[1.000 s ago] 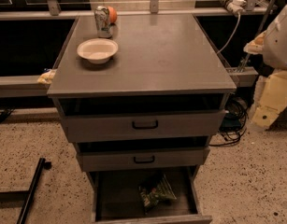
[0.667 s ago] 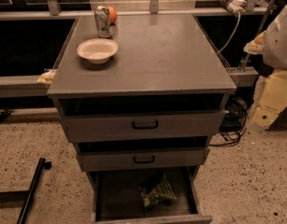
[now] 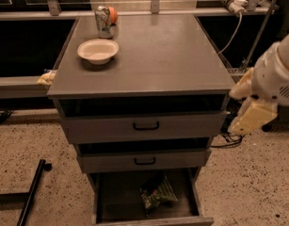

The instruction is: Pick green jalapeno chip bag from bottom drawer and place on counter

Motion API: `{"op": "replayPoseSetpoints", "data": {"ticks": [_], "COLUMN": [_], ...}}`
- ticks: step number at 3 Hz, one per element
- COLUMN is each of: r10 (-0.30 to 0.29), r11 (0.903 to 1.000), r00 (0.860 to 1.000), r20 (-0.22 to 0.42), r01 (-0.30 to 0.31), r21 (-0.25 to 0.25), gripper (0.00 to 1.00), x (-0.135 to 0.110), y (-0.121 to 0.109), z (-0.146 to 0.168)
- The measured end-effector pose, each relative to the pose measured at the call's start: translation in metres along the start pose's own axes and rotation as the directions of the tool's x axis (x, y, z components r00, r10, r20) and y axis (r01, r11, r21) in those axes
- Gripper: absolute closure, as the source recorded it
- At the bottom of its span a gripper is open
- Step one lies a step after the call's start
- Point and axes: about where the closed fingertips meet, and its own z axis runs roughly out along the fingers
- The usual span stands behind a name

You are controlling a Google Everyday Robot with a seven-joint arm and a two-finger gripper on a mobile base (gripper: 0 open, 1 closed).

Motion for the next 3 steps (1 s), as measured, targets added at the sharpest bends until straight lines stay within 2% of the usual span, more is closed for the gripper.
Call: {"op": "replayPoseSetpoints", "data": {"ticks": [1, 2, 3], "r10": [0.060, 0.060, 0.060], "r11": [0.9945, 0.9939, 0.9939], "r00": [0.998, 0.998, 0.998], "r20": [0.023, 0.016, 0.016], "r01": [-0.058, -0.059, -0.059], "r21": [-0.087, -0.093, -0.093], "gripper": [0.66, 0.89, 1.00], "x": [0.0221, 0.0243, 0.0243], "y": [0.0215, 0.0254, 0.0254], "z": [0.0740, 0.0789, 0.0789]}}
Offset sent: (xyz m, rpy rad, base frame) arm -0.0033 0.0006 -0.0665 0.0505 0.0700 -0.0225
